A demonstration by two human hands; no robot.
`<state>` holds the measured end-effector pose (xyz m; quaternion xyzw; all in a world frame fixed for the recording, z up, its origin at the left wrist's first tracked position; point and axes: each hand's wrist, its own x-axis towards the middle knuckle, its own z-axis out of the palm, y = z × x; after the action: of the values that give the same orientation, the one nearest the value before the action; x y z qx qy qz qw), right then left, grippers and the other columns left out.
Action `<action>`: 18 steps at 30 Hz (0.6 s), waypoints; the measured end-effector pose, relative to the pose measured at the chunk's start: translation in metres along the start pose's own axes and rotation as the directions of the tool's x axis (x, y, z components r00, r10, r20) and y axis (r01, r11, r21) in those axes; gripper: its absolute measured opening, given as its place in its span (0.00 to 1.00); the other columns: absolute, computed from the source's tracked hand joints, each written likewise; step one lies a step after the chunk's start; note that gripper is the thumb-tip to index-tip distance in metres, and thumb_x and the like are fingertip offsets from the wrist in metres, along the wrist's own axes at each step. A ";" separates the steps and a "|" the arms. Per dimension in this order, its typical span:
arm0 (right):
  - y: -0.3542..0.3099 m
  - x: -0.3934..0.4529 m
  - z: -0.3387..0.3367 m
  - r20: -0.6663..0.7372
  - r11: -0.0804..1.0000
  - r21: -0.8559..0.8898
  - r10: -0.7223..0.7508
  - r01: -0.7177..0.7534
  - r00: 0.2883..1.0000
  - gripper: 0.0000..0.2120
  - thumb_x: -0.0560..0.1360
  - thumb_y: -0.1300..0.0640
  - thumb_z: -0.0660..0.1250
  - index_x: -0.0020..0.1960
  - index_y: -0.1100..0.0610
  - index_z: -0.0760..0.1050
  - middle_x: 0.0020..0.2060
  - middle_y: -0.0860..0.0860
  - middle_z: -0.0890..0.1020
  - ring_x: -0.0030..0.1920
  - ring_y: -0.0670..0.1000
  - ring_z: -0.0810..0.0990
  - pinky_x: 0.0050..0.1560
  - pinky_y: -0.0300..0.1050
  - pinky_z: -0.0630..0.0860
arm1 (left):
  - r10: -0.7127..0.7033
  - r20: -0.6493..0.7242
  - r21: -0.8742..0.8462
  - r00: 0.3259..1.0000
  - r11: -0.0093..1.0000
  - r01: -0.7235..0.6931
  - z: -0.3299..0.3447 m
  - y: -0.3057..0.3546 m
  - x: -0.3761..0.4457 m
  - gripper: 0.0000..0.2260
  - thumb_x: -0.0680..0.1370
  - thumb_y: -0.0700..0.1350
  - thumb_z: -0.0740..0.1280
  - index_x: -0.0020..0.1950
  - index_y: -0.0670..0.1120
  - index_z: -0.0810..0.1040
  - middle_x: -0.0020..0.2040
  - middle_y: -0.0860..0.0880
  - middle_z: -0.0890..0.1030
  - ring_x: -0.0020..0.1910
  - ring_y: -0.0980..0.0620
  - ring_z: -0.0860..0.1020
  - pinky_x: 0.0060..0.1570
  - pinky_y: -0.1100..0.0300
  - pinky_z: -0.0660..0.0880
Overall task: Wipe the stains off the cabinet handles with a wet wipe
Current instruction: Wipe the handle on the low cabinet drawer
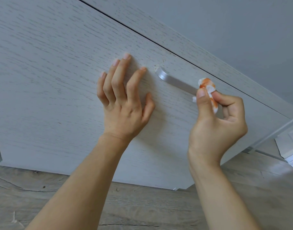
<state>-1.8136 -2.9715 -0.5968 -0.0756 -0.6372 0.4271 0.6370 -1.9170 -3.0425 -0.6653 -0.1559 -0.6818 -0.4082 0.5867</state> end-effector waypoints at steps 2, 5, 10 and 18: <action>0.002 0.006 -0.005 -0.056 0.993 0.073 0.095 -0.091 0.994 0.12 0.72 0.67 0.71 0.39 0.53 0.73 0.42 0.53 0.83 0.50 0.58 0.83 0.50 0.46 0.79 | -0.006 0.013 -0.007 1.000 1.000 0.006 -0.001 0.000 0.001 0.21 0.73 0.47 0.63 0.64 0.45 0.65 0.68 0.37 0.67 0.69 0.43 0.60 0.70 0.50 0.51; 0.003 0.015 -0.010 -0.085 0.951 0.229 0.232 -0.207 0.969 0.10 0.73 0.71 0.68 0.39 0.58 0.73 0.44 0.56 0.84 0.49 0.50 0.84 0.44 0.38 0.79 | -0.021 0.034 -0.016 0.999 1.000 0.021 -0.003 0.004 0.001 0.21 0.73 0.47 0.64 0.64 0.46 0.64 0.68 0.37 0.65 0.69 0.43 0.58 0.70 0.50 0.50; 0.001 0.011 -0.008 0.045 0.879 0.327 0.352 -0.346 0.935 0.09 0.75 0.70 0.66 0.41 0.59 0.73 0.45 0.55 0.84 0.48 0.46 0.84 0.51 0.37 0.78 | -0.025 0.085 -0.021 0.996 0.999 0.027 -0.008 0.008 0.002 0.21 0.73 0.46 0.64 0.65 0.47 0.63 0.69 0.35 0.64 0.70 0.43 0.56 0.69 0.46 0.50; -0.033 -0.002 -0.007 0.184 0.943 0.250 0.176 -0.219 0.967 0.11 0.71 0.67 0.72 0.37 0.54 0.73 0.32 0.46 0.80 0.34 0.39 0.80 0.35 0.28 0.73 | -0.029 0.221 -0.003 0.975 1.000 0.031 -0.030 0.009 0.006 0.21 0.73 0.44 0.65 0.65 0.41 0.71 0.70 0.34 0.64 0.69 0.43 0.57 0.65 0.37 0.58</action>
<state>-1.7925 -2.9908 -0.5783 -0.0181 -0.6115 0.5759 0.5422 -1.8923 -3.0607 -0.6574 -0.1920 -0.7438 -0.3993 0.5005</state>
